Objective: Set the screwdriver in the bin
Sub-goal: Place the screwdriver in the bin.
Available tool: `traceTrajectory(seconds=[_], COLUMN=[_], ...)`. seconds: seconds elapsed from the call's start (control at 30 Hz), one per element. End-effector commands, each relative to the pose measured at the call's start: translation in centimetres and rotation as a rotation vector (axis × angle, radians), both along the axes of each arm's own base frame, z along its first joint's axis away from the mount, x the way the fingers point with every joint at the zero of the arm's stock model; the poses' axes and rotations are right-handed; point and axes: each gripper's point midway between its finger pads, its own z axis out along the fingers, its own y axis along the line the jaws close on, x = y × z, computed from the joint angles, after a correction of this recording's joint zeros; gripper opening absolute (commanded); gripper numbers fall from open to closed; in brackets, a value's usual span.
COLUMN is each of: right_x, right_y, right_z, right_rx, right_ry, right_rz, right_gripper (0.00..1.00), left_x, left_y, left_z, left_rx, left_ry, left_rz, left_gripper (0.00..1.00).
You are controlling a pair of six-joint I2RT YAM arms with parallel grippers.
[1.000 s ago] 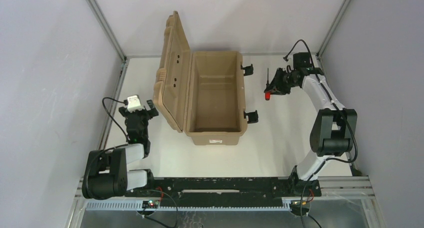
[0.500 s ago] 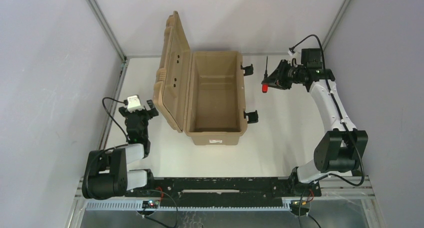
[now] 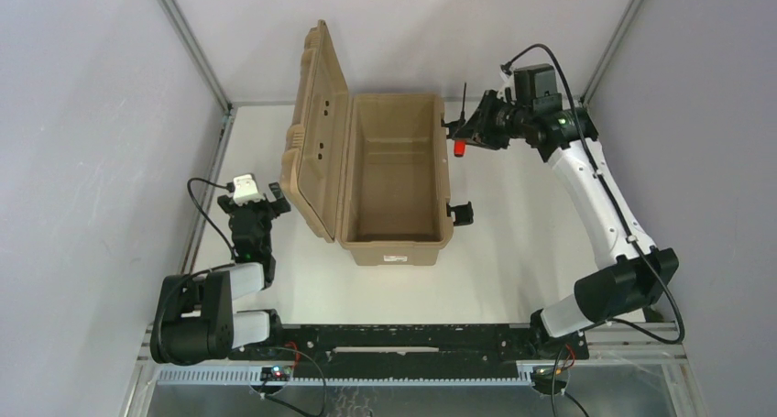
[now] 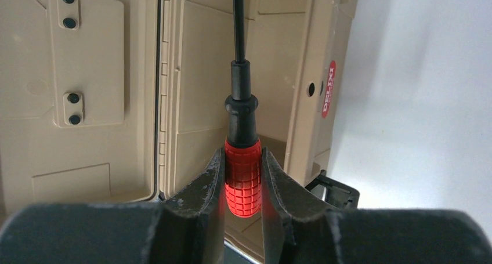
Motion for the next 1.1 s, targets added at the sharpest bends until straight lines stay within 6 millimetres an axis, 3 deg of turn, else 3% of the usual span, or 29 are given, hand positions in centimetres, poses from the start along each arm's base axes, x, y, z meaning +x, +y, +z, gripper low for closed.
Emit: traceTrajectory(seconds=[0.0, 0.23, 0.47, 0.73, 1.07], right_x=[0.0, 0.3, 1.2, 2.1, 3.0], right_y=[0.3, 4.5, 8.4, 12.0, 13.6], right_z=[1.2, -0.1, -2.9, -8.3, -15.0], right_rx=[-0.076, -0.167, -0.280, -0.415, -0.523], right_ry=[-0.008, 0.020, 0.070, 0.158, 0.251], right_rz=[-0.100, -0.094, -0.100, -0.103, -0.089], right_gripper=[0.17, 0.17, 0.18, 0.18, 0.18], left_x=[0.2, 0.2, 0.2, 0.2, 0.3], left_y=[0.1, 0.2, 0.2, 0.2, 0.1], left_z=[1.0, 1.1, 1.0, 1.1, 1.1], left_rx=[0.016, 0.016, 0.017, 0.016, 0.016], left_ry=[-0.033, -0.035, -0.033, -0.035, -0.036], left_rz=[0.002, 0.002, 0.002, 0.003, 0.002], left_gripper=[1.00, 1.00, 1.00, 1.00, 1.00])
